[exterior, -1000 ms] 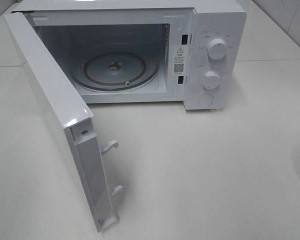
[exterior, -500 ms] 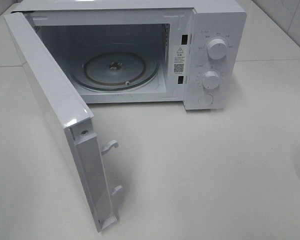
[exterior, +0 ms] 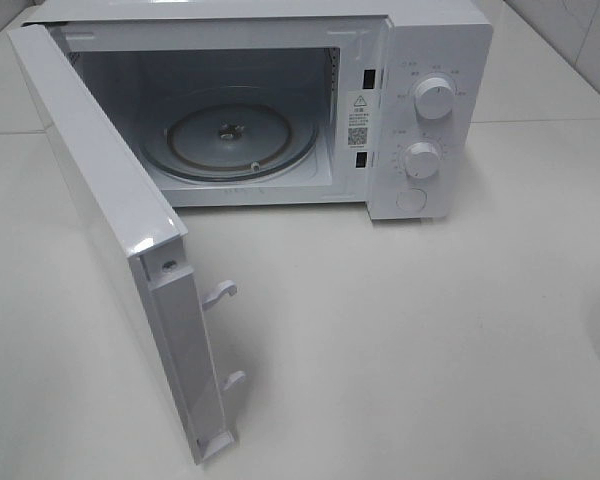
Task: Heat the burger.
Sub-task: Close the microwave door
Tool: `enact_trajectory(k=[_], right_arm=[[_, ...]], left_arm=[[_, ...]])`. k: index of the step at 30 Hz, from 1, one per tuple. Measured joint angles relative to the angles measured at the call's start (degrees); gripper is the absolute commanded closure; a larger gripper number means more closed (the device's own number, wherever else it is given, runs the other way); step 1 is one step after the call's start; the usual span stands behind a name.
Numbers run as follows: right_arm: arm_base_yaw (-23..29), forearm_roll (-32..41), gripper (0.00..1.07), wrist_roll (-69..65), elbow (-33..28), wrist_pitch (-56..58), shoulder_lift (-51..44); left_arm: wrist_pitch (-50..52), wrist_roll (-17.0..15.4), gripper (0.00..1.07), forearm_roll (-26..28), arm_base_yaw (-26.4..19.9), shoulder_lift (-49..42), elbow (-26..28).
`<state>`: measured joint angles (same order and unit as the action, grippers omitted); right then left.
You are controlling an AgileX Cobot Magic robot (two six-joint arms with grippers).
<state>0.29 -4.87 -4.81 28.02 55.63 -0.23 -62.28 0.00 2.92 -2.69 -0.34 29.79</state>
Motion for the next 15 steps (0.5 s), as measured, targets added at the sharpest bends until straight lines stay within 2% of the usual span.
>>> enact_trajectory(k=[7,15], right_arm=[[0.0,0.0,0.32,0.0,0.0,0.0,0.0],[0.0,0.0,0.32,0.1,0.0,0.0,0.0]], left_arm=[[0.0,0.0,0.06,-3.3,0.0,0.0,0.0],[0.0,0.0,0.06,-3.7,0.0,0.0,0.0]])
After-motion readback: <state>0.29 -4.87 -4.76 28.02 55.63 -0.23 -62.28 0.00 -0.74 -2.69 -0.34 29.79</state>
